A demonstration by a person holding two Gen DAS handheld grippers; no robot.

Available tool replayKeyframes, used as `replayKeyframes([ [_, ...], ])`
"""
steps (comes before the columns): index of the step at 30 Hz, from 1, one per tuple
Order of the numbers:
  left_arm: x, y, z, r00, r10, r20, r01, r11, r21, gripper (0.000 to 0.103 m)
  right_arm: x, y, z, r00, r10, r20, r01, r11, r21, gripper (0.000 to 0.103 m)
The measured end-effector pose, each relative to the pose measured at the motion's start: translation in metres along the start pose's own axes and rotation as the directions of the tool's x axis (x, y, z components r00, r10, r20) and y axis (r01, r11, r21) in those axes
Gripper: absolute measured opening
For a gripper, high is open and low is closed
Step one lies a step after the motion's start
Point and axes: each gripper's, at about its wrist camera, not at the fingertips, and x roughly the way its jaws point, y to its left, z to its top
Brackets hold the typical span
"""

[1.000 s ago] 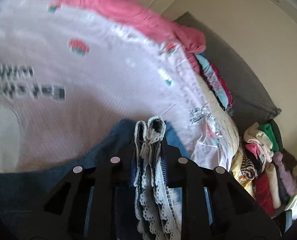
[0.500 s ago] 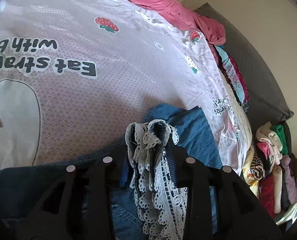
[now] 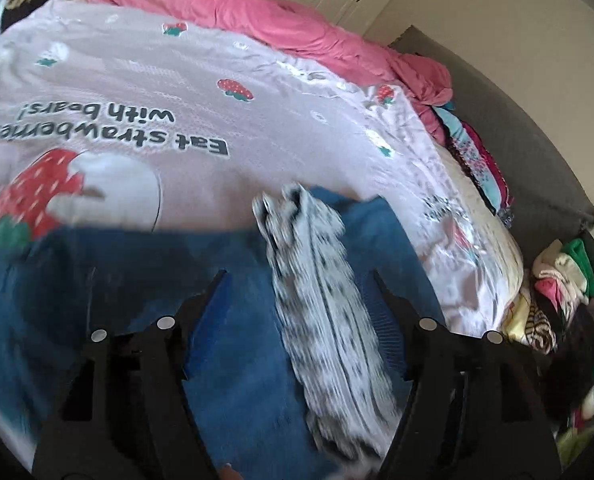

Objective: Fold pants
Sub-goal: 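Release the lace leg and smooth the folded pants with both grippers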

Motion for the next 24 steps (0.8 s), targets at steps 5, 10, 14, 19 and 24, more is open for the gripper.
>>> replayKeyframes([
  [5,-0.02,-0.023,-0.031,1.0,0.028,0.011,-0.029,0.998,0.058,0.054,0.005,-0.013,0.002,0.999,0.046,-0.013,-0.045,0.998,0.047,0.043],
  [10,-0.011,-0.055,-0.054,0.997,0.073,-0.039,-0.065,0.982,0.177,0.049,0.012,-0.003,-0.013,0.995,0.039,-0.088,-0.04,0.999,-0.007,0.042],
  [14,0.017,-0.057,-0.08,0.971,0.196,-0.139,-0.159,0.958,0.24,0.049,0.019,-0.007,-0.026,0.989,0.02,-0.148,-0.023,1.0,-0.016,0.041],
  [19,0.017,-0.053,-0.083,0.971,0.199,-0.135,-0.163,0.957,0.239,0.049,0.02,-0.01,-0.03,0.988,0.016,-0.156,-0.019,1.0,-0.017,0.041],
  [24,0.013,-0.055,-0.085,0.972,0.195,-0.129,-0.16,0.958,0.239,0.049,0.022,-0.011,-0.03,0.988,0.029,-0.154,-0.03,1.0,0.002,0.042],
])
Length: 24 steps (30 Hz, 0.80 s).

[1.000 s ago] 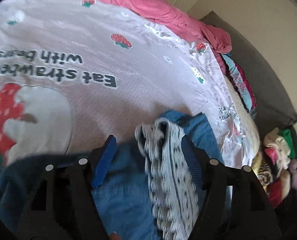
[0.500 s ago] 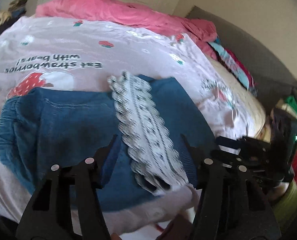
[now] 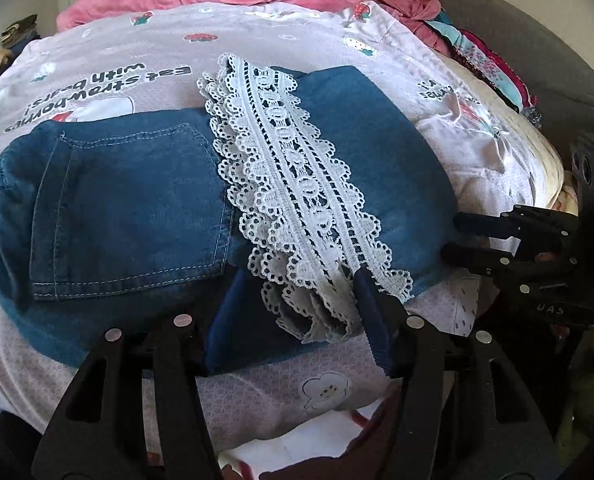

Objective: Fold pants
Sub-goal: 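Release the lace leg and smooth the folded pants with both grippers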

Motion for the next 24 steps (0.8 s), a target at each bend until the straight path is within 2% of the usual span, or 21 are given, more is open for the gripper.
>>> replayKeyframes([
  [7,-0.018,0.004,-0.005,0.999,-0.025,0.023,0.026,0.999,-0.034,0.049,-0.013,-0.006,0.003,0.998,0.053,0.018,-0.054,0.995,0.08,0.047],
  [12,-0.037,0.008,-0.011,0.998,-0.02,0.054,0.023,0.999,-0.05,0.049,-0.028,-0.005,0.006,0.998,0.044,0.053,-0.049,0.995,0.088,0.053],
  [14,-0.045,0.012,-0.014,0.998,-0.014,0.068,0.018,0.998,-0.062,0.049,-0.033,-0.006,0.007,0.997,0.032,0.067,-0.038,0.995,0.093,0.062],
  [18,-0.058,0.024,-0.02,0.996,0.003,0.09,0.006,0.995,-0.098,0.054,-0.041,-0.006,0.01,0.996,0.013,0.083,-0.021,0.995,0.098,0.065],
  [21,-0.067,0.035,-0.023,0.994,0.02,0.107,-0.006,0.991,-0.132,0.058,-0.044,-0.006,0.013,0.996,-0.009,0.089,0.0,0.994,0.107,0.076],
  [24,-0.075,0.047,-0.025,0.992,0.029,0.122,-0.01,0.987,-0.16,0.061,-0.047,-0.005,0.017,0.995,-0.015,0.096,0.004,0.994,0.108,0.079],
])
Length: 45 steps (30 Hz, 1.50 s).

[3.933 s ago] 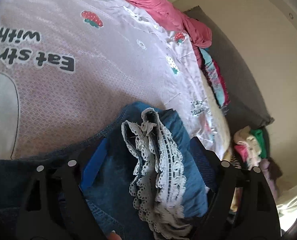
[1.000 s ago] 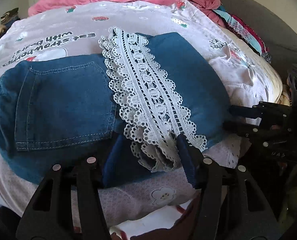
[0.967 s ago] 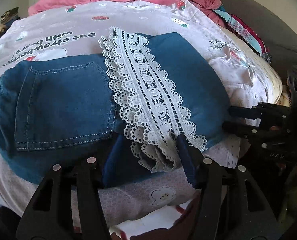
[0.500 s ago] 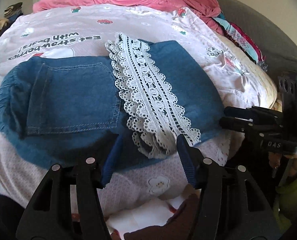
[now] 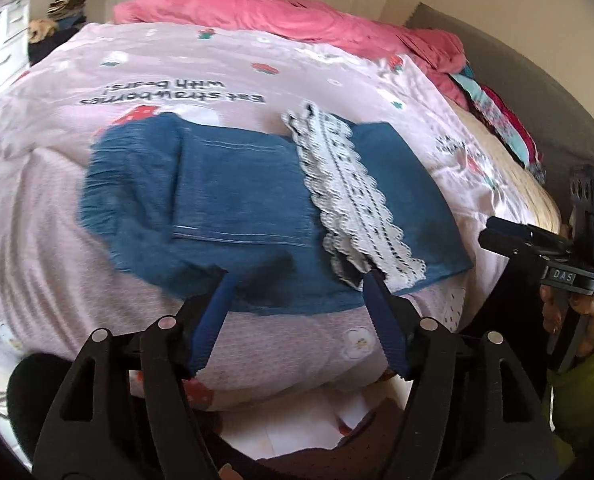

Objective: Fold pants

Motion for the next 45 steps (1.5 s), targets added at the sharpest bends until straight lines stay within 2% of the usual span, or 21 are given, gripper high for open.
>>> replayKeyframes([
  [1,-0.003,0.004,0.0,1.0,0.003,0.005,-0.003,1.0,-0.01,0.063,0.0,0.002,0.002,1.0,-0.009,0.001,0.009,1.0,-0.001,0.082],
  [15,-0.021,0.047,-0.005,0.998,0.035,0.049,-0.029,0.991,-0.13,0.078,0.007,0.045,0.039,1.0,0.016,0.01,-0.015,0.995,-0.094,0.082],
  [23,-0.021,0.067,-0.007,0.998,0.036,0.059,-0.024,0.981,-0.192,0.08,0.025,0.092,0.067,0.996,0.091,-0.01,-0.091,0.978,-0.189,0.082],
  [30,-0.018,0.081,-0.011,0.997,0.004,0.074,0.016,0.965,-0.262,0.08,0.05,0.143,0.106,0.983,0.177,-0.056,-0.186,0.936,-0.3,0.082],
  [33,-0.017,0.081,-0.012,0.997,-0.019,0.08,0.04,0.962,-0.271,0.068,0.07,0.161,0.122,0.97,0.215,-0.113,-0.241,0.914,-0.326,0.082],
  [37,-0.011,0.079,-0.011,0.996,-0.054,0.07,0.071,0.96,-0.272,0.055,0.098,0.185,0.134,0.97,0.18,-0.165,-0.233,0.881,-0.41,0.082],
  [41,0.002,0.083,-0.012,0.993,-0.105,0.055,0.117,0.947,-0.301,0.053,0.122,0.202,0.136,0.966,0.148,-0.21,-0.232,0.856,-0.461,0.082],
  [45,0.012,0.095,-0.014,0.986,-0.155,0.064,0.168,0.917,-0.363,0.053,0.141,0.219,0.14,0.959,0.156,-0.237,-0.256,0.834,-0.488,0.082],
])
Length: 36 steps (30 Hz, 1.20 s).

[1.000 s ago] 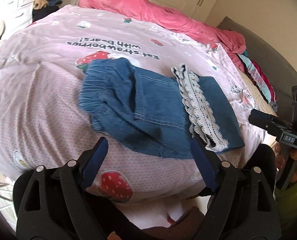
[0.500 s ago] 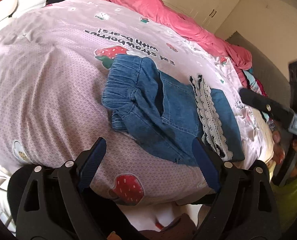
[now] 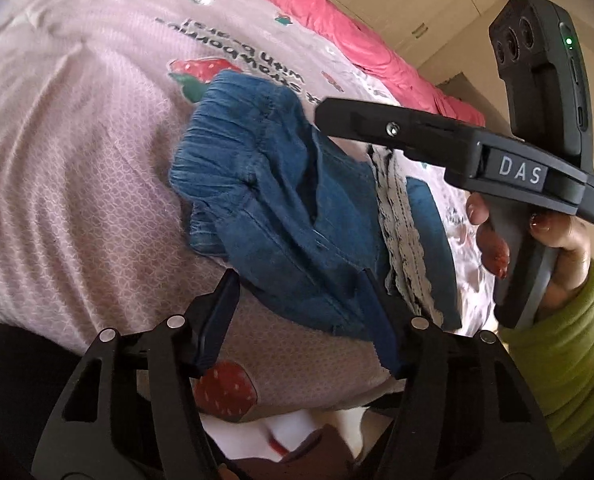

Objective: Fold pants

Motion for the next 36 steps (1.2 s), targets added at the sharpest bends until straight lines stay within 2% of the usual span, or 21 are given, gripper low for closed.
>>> replayKeyframes([
  [4,0.004,0.004,0.001,1.0,-0.015,0.003,0.016,1.0,-0.02,0.051,0.014,0.007,0.016,0.999,0.051,-0.003,-0.051,0.998,-0.02,0.082],
  [10,0.007,0.004,-0.001,1.0,-0.014,0.003,0.014,1.0,-0.013,0.051,0.042,0.015,0.034,0.995,0.072,-0.073,-0.076,0.996,-0.056,0.082],
  [12,0.007,0.003,-0.001,1.0,-0.009,0.006,0.009,1.0,-0.011,0.051,0.052,0.014,0.037,0.993,0.071,-0.092,-0.076,0.996,-0.047,0.082],
  [17,0.008,0.001,-0.002,1.0,-0.003,0.011,0.004,1.0,-0.006,0.051,0.068,0.007,0.036,0.981,0.155,-0.118,-0.152,0.988,0.031,0.082],
  [18,0.008,0.001,-0.002,1.0,-0.004,0.013,0.004,1.0,-0.008,0.051,0.072,0.005,0.035,0.978,0.164,-0.126,-0.16,0.986,0.043,0.08],
  [19,0.008,0.0,-0.002,1.0,-0.001,0.013,0.001,1.0,-0.005,0.051,0.075,0.004,0.034,0.973,0.187,-0.133,-0.181,0.982,0.058,0.066],
  [20,0.009,-0.001,-0.003,1.0,0.001,0.014,-0.001,1.0,-0.005,0.052,0.079,-0.001,0.031,0.961,0.239,-0.138,-0.226,0.969,0.102,0.057],
  [21,0.009,-0.001,-0.003,1.0,0.003,0.014,-0.003,1.0,-0.007,0.052,0.08,-0.004,0.029,0.959,0.25,-0.132,-0.235,0.964,0.122,0.054],
  [23,0.011,-0.004,-0.002,1.0,0.006,0.014,-0.006,1.0,-0.008,0.052,0.073,-0.012,0.024,0.958,0.267,-0.1,-0.254,0.958,0.133,0.04],
  [25,0.013,-0.01,-0.001,1.0,0.016,0.023,-0.016,1.0,0.005,0.056,0.062,-0.02,0.022,0.953,0.297,-0.065,-0.283,0.945,0.165,0.034],
  [28,0.015,-0.021,0.003,0.999,0.035,0.032,-0.036,0.999,0.035,0.063,0.033,-0.031,0.016,0.944,0.331,0.006,-0.326,0.929,0.174,0.033],
  [36,0.024,-0.055,0.015,0.999,0.039,0.028,-0.042,0.995,0.089,0.063,-0.027,-0.066,-0.007,0.918,0.373,0.136,-0.394,0.896,0.206,0.033],
])
